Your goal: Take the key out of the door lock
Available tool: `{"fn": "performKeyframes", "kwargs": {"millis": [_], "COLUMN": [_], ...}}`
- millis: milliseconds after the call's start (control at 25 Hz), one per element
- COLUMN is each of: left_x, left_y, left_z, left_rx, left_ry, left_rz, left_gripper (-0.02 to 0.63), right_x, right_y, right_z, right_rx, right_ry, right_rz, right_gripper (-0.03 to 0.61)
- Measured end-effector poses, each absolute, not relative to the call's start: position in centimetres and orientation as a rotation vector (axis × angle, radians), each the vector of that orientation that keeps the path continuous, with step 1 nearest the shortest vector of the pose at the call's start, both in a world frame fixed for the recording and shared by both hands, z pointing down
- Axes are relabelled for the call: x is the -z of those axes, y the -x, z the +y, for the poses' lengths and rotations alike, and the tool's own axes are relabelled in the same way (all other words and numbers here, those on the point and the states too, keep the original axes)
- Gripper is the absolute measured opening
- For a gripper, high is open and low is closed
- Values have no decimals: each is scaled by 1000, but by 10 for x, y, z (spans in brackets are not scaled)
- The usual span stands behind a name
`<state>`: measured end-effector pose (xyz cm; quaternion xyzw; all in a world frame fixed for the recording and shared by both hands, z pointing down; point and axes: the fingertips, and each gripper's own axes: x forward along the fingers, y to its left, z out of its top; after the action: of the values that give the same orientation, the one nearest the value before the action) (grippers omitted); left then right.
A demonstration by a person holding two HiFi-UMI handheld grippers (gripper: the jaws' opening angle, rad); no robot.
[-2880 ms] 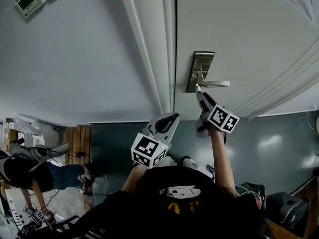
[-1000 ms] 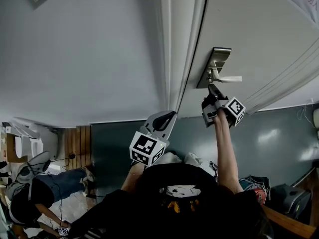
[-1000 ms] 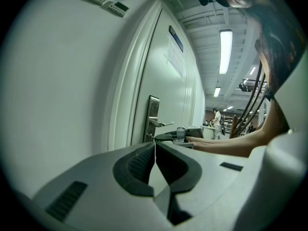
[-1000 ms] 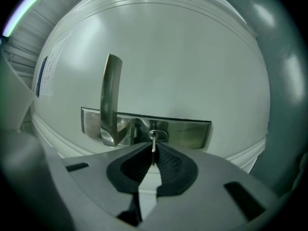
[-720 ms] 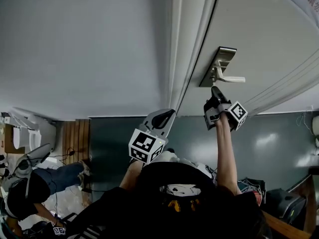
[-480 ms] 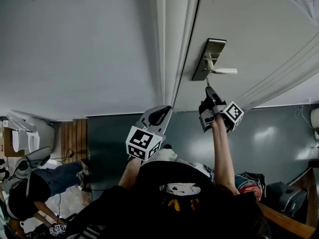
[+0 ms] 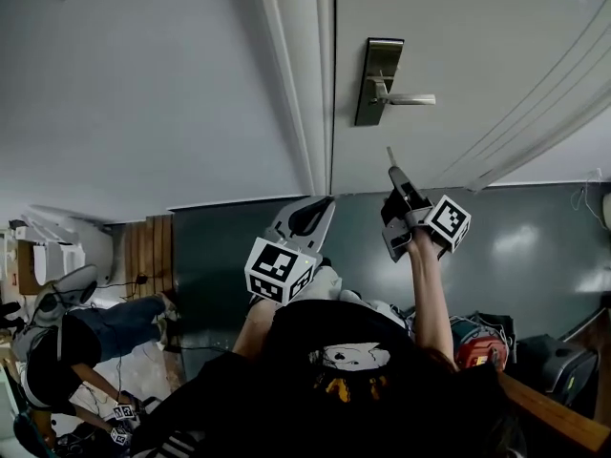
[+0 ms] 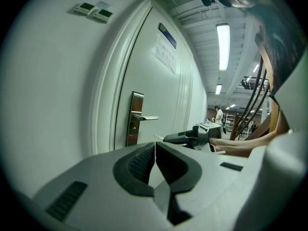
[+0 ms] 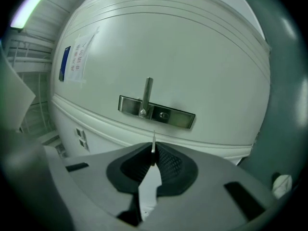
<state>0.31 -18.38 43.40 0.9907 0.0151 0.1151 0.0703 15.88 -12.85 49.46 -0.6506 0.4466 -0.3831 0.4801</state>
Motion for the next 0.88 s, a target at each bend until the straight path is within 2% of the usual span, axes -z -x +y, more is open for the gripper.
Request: {"fn": "performKeyframes", "kwargs": {"millis": [880], "left_x": [-440], "left_y": [65], "left_z": [-88], "left_rx": [-334], "left_ry": [-2986], "left_rz": [-41], "left_gripper": [12], "right_x": [-479], "right_y": [-32], "right_z": [-22], "right_rx": [970], "right_ry": [1644], "right_rz": [1389], "right_gripper": [20]}}
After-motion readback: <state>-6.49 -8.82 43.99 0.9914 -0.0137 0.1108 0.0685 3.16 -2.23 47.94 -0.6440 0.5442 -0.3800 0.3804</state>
